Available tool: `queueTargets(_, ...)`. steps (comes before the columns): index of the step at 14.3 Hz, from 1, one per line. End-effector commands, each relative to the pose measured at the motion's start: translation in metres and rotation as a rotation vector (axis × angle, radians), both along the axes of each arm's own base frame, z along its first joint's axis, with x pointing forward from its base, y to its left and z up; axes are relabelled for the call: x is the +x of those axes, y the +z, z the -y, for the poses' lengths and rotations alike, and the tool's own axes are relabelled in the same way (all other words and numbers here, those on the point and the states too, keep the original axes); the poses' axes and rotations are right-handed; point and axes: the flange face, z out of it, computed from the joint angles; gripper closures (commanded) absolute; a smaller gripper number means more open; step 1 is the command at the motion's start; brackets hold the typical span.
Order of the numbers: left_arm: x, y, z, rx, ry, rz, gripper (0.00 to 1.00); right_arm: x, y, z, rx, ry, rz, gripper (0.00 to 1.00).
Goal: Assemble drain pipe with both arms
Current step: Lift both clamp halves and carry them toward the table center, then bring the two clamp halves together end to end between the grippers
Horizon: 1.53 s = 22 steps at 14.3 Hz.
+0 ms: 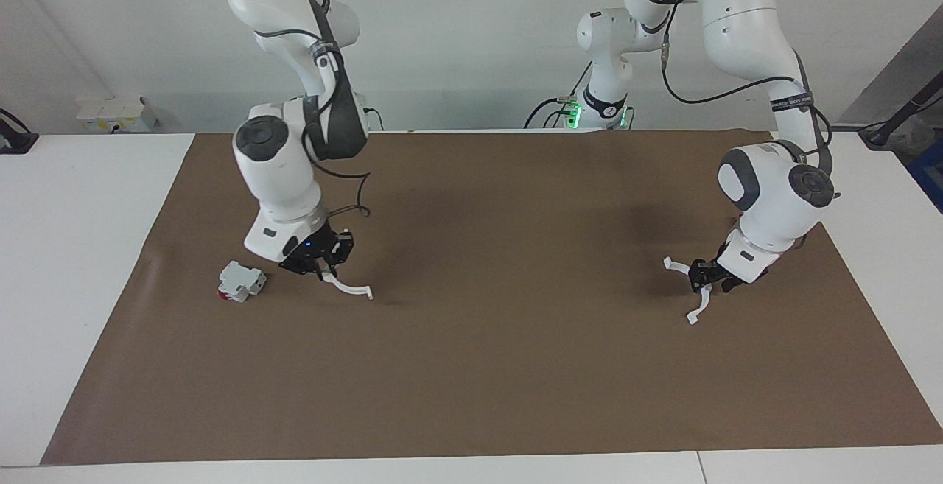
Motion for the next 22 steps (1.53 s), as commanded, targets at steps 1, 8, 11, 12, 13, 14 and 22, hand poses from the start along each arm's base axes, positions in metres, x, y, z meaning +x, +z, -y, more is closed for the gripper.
queueTargets(1, -0.008, -0.001, -0.003, -0.015, 0.009, 0.007, 0.61, -0.015, -0.015, -0.044, 0.003, -0.093, 0.030, 1.00)
queueTargets(8, -0.009, 0.001, 0.005, -0.013, -0.012, -0.002, 1.00, -0.050, -0.066, -0.134, 0.041, -0.189, 0.061, 1.00)
queueTargets(11, -0.001, 0.010, 0.029, -0.007, -0.052, 0.019, 1.00, -0.060, -0.079, -0.144, 0.024, -0.136, 0.088, 1.00)
queueTargets(12, 0.000, 0.014, 0.040, -0.007, -0.066, 0.022, 1.00, -0.061, -0.082, -0.144, 0.024, -0.132, 0.096, 1.00)
queueTargets(13, -0.001, 0.016, 0.051, -0.009, -0.081, 0.012, 1.00, -0.061, -0.083, -0.143, 0.023, -0.137, 0.095, 1.00)
queueTargets(14, -0.001, 0.022, 0.062, -0.010, -0.087, 0.011, 1.00, -0.061, -0.084, -0.143, 0.025, -0.144, 0.096, 1.00)
queueTargets(22, -0.032, 0.037, 0.212, -0.016, -0.008, -0.015, 1.00, -0.070, -0.101, -0.145, 0.033, -0.183, 0.095, 1.00)
